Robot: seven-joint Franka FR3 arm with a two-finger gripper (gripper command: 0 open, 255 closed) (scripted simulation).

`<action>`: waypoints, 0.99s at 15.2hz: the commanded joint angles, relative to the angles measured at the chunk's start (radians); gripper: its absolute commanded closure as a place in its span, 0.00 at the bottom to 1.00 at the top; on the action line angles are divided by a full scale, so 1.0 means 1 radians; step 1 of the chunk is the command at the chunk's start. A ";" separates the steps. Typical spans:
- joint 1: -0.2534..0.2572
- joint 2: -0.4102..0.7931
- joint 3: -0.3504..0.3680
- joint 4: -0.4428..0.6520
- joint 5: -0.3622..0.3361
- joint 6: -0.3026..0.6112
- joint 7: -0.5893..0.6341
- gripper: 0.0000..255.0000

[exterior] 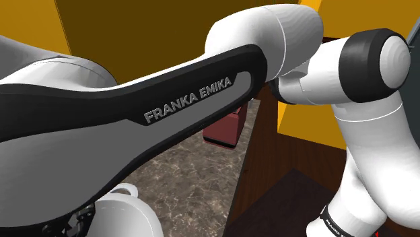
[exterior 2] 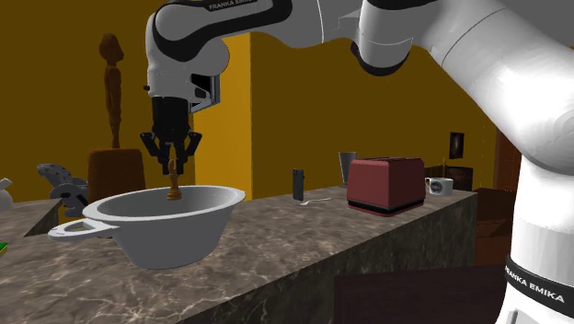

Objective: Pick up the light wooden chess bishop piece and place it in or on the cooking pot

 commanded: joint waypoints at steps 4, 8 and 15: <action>0.000 0.000 0.000 -0.001 0.000 0.001 0.000 1.00; 0.000 0.000 0.000 -0.001 0.000 0.001 0.000 0.00; 0.025 -0.014 0.008 0.115 0.015 -0.117 -0.019 0.00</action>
